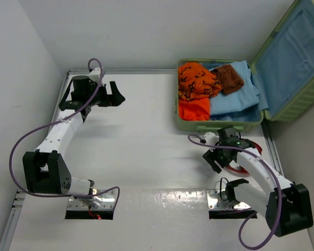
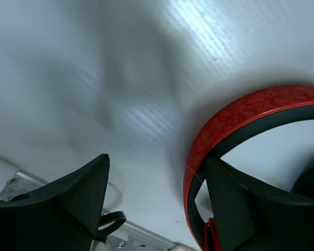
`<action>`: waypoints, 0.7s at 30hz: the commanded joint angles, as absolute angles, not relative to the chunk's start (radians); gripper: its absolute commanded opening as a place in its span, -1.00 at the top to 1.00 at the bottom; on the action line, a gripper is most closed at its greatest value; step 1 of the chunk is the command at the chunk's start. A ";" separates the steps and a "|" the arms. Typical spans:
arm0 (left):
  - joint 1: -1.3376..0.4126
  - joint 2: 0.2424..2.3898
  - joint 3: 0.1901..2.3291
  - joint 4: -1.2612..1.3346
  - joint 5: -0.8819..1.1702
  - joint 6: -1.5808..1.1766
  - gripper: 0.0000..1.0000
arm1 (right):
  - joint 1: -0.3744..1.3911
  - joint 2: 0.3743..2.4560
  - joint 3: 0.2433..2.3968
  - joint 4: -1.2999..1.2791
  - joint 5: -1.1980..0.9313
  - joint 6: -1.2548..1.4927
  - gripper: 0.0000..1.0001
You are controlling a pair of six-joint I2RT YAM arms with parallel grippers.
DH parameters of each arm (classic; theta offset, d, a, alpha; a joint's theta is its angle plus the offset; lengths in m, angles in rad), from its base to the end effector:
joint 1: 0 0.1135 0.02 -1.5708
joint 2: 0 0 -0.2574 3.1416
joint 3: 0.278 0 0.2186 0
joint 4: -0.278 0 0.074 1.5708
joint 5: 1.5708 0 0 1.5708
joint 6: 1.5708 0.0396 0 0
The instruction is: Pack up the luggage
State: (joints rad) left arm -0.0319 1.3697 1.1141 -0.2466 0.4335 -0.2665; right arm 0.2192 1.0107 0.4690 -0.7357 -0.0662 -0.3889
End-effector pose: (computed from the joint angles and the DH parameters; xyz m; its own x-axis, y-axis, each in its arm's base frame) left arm 0.2828 -0.0257 0.3177 -0.5687 -0.2210 -0.7923 0.2562 0.8677 -0.4259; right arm 0.1235 0.0302 0.1659 -0.7752 -0.5603 -0.2916 -0.5723 0.8184 -0.0511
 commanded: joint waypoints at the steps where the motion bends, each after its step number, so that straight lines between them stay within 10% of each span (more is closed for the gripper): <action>1: -0.023 1.327 1.101 -0.229 0.419 -0.242 -1.00 | 0.222 1.032 0.451 -0.618 -0.014 -0.403 -0.45; 21: -0.023 1.374 1.111 -0.229 0.419 -0.252 -1.00 | 0.189 0.937 0.511 -0.664 0.115 -0.321 -0.35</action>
State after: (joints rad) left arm -0.0319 1.3613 1.0943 -0.2489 0.4213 -0.2516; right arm 0.1974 0.9348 0.4976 -0.6617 0.0738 -0.3489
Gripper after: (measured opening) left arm 0.997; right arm 0.678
